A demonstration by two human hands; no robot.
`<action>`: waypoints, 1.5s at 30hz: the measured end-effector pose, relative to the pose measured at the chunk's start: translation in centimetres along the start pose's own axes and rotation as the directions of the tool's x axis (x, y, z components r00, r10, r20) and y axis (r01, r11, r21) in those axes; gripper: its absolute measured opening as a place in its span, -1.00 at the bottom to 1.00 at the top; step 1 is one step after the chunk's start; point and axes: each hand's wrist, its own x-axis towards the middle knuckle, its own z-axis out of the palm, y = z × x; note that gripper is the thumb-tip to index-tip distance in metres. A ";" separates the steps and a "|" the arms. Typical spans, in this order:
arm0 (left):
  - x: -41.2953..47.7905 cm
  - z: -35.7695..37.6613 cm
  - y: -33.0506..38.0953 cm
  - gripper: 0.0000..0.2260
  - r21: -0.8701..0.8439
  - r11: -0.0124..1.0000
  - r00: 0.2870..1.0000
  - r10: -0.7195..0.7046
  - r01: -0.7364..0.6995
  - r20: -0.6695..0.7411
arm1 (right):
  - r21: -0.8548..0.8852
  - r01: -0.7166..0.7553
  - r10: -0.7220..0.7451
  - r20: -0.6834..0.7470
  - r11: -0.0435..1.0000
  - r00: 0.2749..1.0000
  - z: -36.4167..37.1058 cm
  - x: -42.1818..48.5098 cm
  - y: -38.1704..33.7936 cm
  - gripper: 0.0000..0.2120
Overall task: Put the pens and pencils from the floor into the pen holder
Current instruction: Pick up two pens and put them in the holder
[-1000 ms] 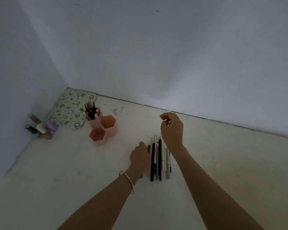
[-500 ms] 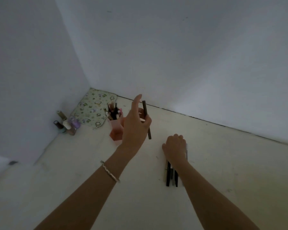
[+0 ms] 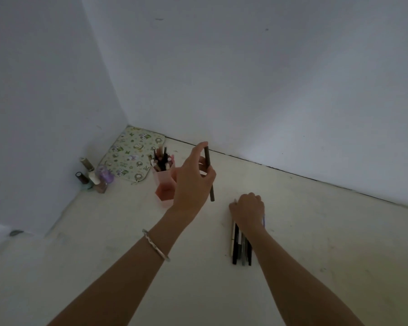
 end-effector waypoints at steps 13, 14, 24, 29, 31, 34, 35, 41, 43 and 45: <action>5.9 -8.9 -1.4 -0.57 0.046 0.996 0.831 0.092 -0.080 -0.549 | 0.891 0.220 0.096 -0.279 0.396 0.956 -10.0 2.4 -5.5 -0.92; 5.6 -8.8 -2.0 -0.59 0.088 0.994 0.850 0.106 -0.070 -0.516 | 0.891 0.250 0.104 -0.309 0.379 0.945 -10.2 2.4 -6.0 -0.95; 5.3 -8.9 -4.6 -0.61 0.302 0.943 0.919 0.237 -0.140 -0.313 | 0.805 0.493 0.018 -0.527 0.331 0.849 -10.3 0.9 -10.0 -0.80; 5.4 -9.5 -5.1 -0.62 0.268 0.954 0.896 0.233 -0.135 -0.377 | 0.780 0.531 0.014 -0.566 0.332 0.824 -10.0 0.9 -10.6 -0.79; 5.7 -9.6 -5.1 -0.60 0.274 0.951 0.903 0.238 -0.142 -0.357 | 0.779 0.533 0.035 -0.575 0.330 0.818 -9.9 1.0 -10.7 -0.78; 5.7 -9.7 -5.6 -0.56 0.234 0.968 0.919 0.171 -0.090 -0.355 | 0.769 0.542 0.051 -0.590 0.338 0.806 -9.9 0.9 -10.7 -0.78; 5.5 -9.8 -5.9 -0.54 0.193 0.980 0.926 0.106 -0.037 -0.362 | 0.766 0.542 0.051 -0.592 0.345 0.804 -9.9 0.9 -10.7 -0.78; 3.1 -9.6 -7.9 -0.81 0.435 0.895 0.942 0.223 -0.096 -0.251 | 0.773 0.532 0.080 -0.589 0.346 0.804 -10.0 0.9 -10.6 -0.78; 2.7 -9.7 -7.8 -0.88 0.327 0.945 0.958 0.108 -0.015 -0.267 | 0.770 0.535 0.076 -0.592 0.348 0.802 -9.8 0.8 -10.6 -0.79; 2.6 -10.1 -7.6 -0.89 0.258 0.966 0.953 0.060 0.019 -0.296 | 0.765 0.538 0.073 -0.596 0.354 0.799 -9.6 0.7 -10.5 -0.79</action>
